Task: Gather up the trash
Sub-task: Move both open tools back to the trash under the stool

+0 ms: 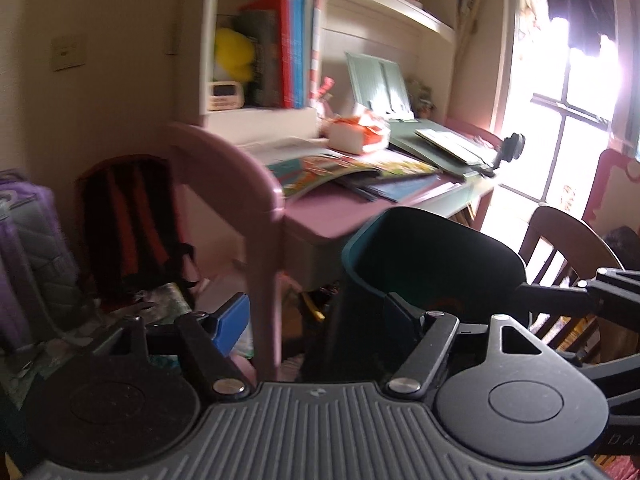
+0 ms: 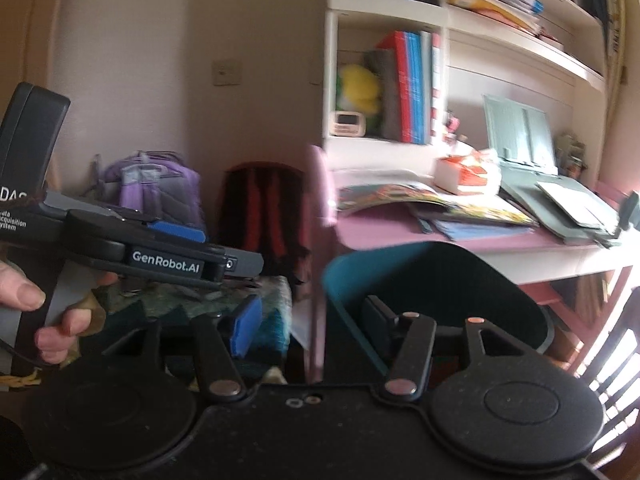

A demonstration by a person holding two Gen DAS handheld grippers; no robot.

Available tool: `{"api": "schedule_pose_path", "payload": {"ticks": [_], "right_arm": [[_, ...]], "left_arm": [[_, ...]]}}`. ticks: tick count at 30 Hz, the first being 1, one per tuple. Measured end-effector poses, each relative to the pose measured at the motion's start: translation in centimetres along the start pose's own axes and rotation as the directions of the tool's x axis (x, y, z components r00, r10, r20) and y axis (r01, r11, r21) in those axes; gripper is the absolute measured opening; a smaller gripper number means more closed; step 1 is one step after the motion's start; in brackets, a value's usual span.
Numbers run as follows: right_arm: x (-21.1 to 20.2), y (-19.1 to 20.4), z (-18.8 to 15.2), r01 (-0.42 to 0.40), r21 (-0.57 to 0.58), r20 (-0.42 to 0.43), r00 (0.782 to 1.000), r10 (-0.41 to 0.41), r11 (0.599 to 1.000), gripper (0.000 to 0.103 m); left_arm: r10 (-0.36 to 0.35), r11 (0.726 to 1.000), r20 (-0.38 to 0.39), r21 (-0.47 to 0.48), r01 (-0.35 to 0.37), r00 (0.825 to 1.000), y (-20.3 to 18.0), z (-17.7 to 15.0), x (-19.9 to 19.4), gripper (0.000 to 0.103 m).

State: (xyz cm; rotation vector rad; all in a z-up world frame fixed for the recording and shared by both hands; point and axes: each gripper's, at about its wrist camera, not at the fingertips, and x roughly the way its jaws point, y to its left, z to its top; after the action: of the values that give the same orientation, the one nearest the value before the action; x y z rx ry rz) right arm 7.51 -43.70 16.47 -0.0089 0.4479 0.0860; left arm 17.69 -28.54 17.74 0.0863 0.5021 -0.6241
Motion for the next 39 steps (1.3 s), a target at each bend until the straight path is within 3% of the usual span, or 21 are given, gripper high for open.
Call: {"api": "schedule_pose_path", "payload": {"ticks": [6,12,25,31,36,39], "right_arm": [[1.0,4.5,-0.1,-0.083,-0.031,0.014,0.996,0.083,0.996,0.057],[2.8,8.9,-0.6,-0.18,-0.05,0.008,0.984,0.18,0.982,0.057],[9.3,18.8,-4.0,-0.396,-0.075,-0.075,0.918,0.39,0.915,0.058],[12.7,22.1,-6.8,-0.448,-0.045,-0.149,0.887,0.437,0.893,0.061],[16.1,24.0,-10.1,-0.468,-0.025,-0.21,0.867,0.453,0.883,0.063],[18.9,24.8,-12.5,-0.458,-0.003,-0.261,0.859,0.441,0.889,0.065]], "left_arm": [[0.08,0.996,0.05,-0.04,-0.078,0.996,4.5,-2.3,-4.2,0.081],[0.163,0.984,0.084,-0.092,-0.155,0.983,9.3,-5.4,-7.8,0.092],[0.316,0.936,0.049,-0.179,-0.303,0.947,16.7,-13.3,-12.1,0.1],[0.323,0.901,-0.045,-0.292,-0.321,0.945,20.9,-18.0,-11.8,0.102],[0.397,0.849,-0.091,-0.343,-0.403,0.913,24.2,-22.1,-10.6,0.103],[0.41,0.815,-0.128,-0.393,-0.425,0.903,26.6,-24.5,-9.4,0.103]]}}
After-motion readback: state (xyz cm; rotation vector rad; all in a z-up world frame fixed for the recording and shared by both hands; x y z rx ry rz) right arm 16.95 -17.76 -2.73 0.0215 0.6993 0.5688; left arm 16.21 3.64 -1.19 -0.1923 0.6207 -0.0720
